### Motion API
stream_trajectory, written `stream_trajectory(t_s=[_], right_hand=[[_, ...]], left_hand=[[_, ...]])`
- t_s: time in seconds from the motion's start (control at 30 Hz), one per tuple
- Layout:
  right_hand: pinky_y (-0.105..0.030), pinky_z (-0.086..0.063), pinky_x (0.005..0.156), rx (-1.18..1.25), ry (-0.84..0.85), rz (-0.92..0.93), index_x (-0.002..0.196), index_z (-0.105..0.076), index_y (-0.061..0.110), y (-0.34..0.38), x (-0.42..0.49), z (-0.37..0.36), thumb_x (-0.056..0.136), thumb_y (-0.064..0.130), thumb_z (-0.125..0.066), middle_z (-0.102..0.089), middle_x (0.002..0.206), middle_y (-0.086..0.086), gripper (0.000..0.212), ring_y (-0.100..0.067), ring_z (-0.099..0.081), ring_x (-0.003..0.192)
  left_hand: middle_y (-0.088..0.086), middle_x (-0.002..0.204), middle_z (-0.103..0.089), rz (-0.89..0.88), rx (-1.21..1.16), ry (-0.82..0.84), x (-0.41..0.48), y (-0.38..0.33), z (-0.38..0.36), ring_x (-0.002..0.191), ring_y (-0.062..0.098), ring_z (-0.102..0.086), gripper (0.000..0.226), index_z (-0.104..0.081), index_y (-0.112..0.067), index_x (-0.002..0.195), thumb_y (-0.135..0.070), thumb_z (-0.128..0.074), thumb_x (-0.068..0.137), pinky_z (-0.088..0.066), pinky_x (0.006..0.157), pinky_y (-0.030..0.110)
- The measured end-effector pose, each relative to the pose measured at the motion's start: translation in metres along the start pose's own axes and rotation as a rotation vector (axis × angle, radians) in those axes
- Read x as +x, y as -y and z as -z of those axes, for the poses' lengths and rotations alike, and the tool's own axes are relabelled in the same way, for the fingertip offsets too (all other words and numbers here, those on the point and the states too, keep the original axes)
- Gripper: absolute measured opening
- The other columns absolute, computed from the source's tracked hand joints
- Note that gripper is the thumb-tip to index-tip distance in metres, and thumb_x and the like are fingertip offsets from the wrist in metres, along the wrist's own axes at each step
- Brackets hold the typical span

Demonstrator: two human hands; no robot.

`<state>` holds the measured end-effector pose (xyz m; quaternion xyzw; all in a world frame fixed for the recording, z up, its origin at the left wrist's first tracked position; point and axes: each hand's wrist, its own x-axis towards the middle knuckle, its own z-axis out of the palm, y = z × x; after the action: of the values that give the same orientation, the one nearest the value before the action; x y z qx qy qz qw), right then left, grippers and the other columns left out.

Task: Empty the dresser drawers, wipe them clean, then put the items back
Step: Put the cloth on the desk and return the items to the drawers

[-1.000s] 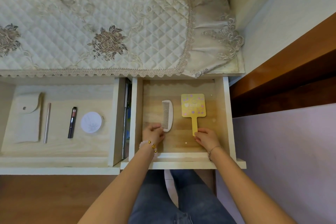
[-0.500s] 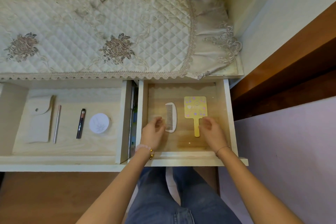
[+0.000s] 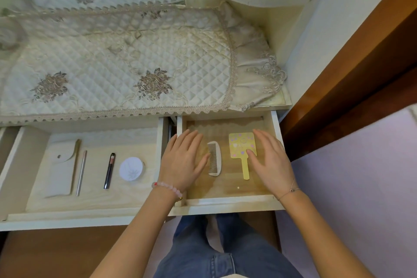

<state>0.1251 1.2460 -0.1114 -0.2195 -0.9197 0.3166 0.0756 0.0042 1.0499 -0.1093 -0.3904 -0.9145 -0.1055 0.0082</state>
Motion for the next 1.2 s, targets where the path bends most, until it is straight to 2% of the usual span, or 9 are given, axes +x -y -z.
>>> stream_trajectory(t_s=[0.27,0.5,0.6,0.7,0.87,1.03,1.2], right_hand=[[-0.024,-0.023,0.109,-0.064,-0.060,-0.048,0.142,-0.033,0.018,0.021,-0.013,-0.001,0.092,0.032,-0.053,-0.038,0.145,0.001,0.055,-0.013,-0.030,0.134],[-0.025,-0.025,0.110,-0.119,-0.171,-0.184,0.141,-0.035,0.014,0.052,-0.032,-0.026,0.091,0.035,-0.052,-0.042,0.142,-0.003,0.057,-0.017,-0.036,0.132],[-0.019,-0.018,0.108,-0.116,-0.235,-0.274,0.141,-0.035,0.015,0.065,-0.038,-0.038,0.091,0.033,-0.054,-0.042,0.143,-0.002,0.056,-0.015,-0.034,0.133],[-0.020,-0.017,0.106,-0.115,-0.286,-0.344,0.141,-0.035,0.015,0.075,-0.043,-0.047,0.091,0.029,-0.056,-0.041,0.143,-0.003,0.056,-0.016,-0.034,0.133],[-0.028,-0.024,0.111,-0.085,-0.301,-0.451,0.141,-0.034,0.013,0.082,-0.060,-0.060,0.092,0.030,-0.054,-0.039,0.145,-0.003,0.056,-0.017,-0.031,0.135],[-0.022,-0.021,0.106,-0.055,-0.306,-0.586,0.142,-0.032,0.014,0.082,-0.086,-0.077,0.092,0.031,-0.053,-0.037,0.146,-0.003,0.057,-0.017,-0.031,0.134],[-0.025,-0.024,0.107,0.161,-0.360,-0.787,0.146,-0.022,0.017,0.080,-0.113,-0.101,0.093,0.031,-0.053,-0.026,0.151,-0.001,0.063,-0.017,-0.026,0.138]], left_hand=[[0.007,0.127,-0.059,-0.115,0.009,-0.007,0.011,0.011,0.010,0.121,0.025,-0.052,0.054,-0.058,-0.010,0.123,-0.048,-0.039,0.090,-0.040,0.103,0.045],[0.008,0.126,-0.060,-0.291,-0.004,0.021,0.029,0.048,0.018,0.120,0.027,-0.053,0.056,-0.059,-0.009,0.123,-0.048,-0.038,0.089,-0.041,0.102,0.046],[0.008,0.127,-0.059,-0.367,-0.020,0.049,0.036,0.060,0.019,0.122,0.027,-0.052,0.057,-0.058,-0.009,0.124,-0.049,-0.037,0.089,-0.040,0.103,0.047],[0.009,0.127,-0.059,-0.452,-0.014,0.066,0.041,0.069,0.016,0.122,0.027,-0.052,0.057,-0.057,-0.009,0.124,-0.049,-0.036,0.089,-0.039,0.104,0.047],[0.008,0.127,-0.059,-0.537,-0.030,0.094,0.040,0.074,0.012,0.123,0.027,-0.051,0.057,-0.056,-0.009,0.124,-0.050,-0.036,0.089,-0.037,0.105,0.047],[0.008,0.125,-0.059,-0.624,-0.032,0.121,0.033,0.071,0.005,0.121,0.027,-0.052,0.057,-0.056,-0.009,0.123,-0.049,-0.036,0.089,-0.036,0.104,0.045],[0.006,0.128,-0.058,-0.672,-0.030,0.184,0.027,0.067,-0.005,0.123,0.026,-0.050,0.057,-0.056,-0.011,0.125,-0.050,-0.035,0.090,-0.035,0.106,0.043]])
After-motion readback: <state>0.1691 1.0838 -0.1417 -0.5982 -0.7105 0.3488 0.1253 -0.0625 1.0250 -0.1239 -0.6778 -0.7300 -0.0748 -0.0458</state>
